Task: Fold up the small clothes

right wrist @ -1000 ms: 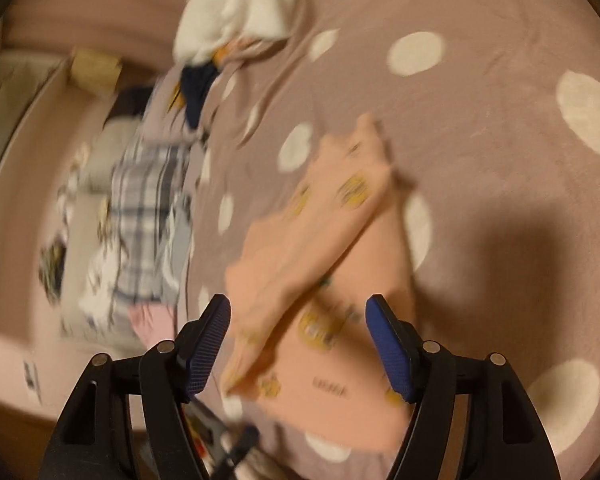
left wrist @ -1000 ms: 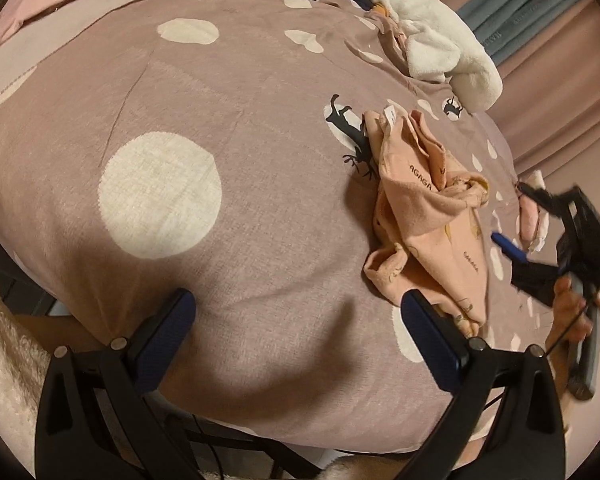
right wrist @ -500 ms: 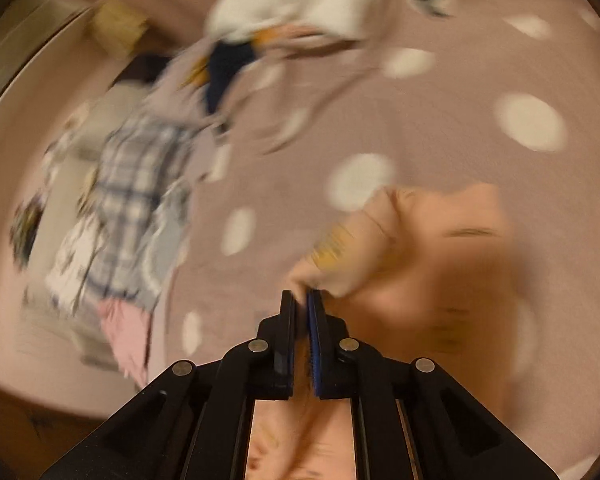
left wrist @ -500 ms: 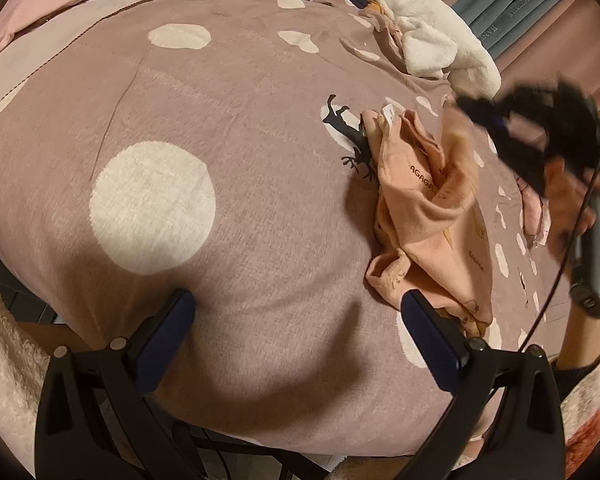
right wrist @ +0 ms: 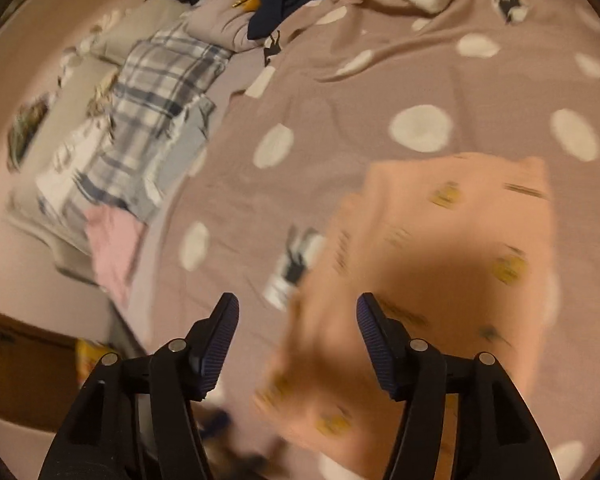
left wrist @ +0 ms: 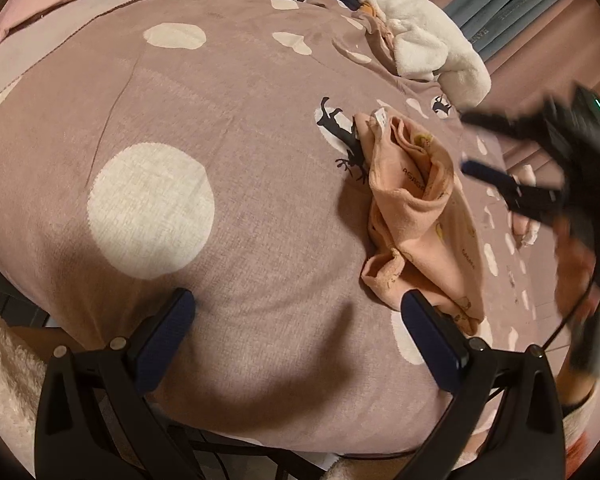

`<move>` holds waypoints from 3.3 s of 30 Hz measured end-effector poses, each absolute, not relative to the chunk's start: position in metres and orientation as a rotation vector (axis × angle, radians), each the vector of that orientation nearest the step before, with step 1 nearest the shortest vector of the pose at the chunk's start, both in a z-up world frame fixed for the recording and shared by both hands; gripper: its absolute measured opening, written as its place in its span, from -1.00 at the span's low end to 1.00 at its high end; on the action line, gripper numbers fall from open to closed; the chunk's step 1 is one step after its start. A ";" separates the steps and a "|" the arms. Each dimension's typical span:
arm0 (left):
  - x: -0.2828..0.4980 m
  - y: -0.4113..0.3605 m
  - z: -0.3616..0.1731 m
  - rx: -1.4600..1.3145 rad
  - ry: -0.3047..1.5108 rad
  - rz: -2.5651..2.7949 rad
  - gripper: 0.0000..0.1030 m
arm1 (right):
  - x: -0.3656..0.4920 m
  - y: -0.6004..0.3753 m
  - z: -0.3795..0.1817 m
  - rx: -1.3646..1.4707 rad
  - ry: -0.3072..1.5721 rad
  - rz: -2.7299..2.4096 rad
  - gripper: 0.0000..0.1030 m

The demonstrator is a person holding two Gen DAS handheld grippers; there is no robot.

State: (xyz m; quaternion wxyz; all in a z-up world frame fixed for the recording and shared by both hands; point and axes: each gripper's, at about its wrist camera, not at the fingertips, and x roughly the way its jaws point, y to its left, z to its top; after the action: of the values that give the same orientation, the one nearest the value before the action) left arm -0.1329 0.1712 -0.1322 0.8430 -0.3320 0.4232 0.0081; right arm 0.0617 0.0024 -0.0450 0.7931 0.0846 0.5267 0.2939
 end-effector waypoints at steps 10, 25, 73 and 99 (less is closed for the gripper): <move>-0.165 0.199 -0.110 -0.693 0.843 0.186 1.00 | -0.031 0.036 -0.066 -0.303 0.847 0.659 0.21; -0.181 0.220 -0.120 -0.808 0.869 0.210 0.99 | -0.040 0.027 -0.063 -0.320 0.831 0.659 -0.81; -0.015 0.156 -0.129 -0.806 0.850 -0.589 1.00 | 0.056 -0.155 -0.123 0.571 1.038 0.605 0.83; 0.065 0.129 -0.125 -0.856 1.085 -0.724 0.99 | 0.103 -0.121 -0.134 0.649 1.034 0.662 0.86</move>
State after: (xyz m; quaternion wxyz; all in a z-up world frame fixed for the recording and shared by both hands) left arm 0.0651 0.1285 -0.1251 0.7110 -0.3857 0.4891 -0.3263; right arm 0.1025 -0.1209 -0.1341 0.7685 0.2990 0.4764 0.3049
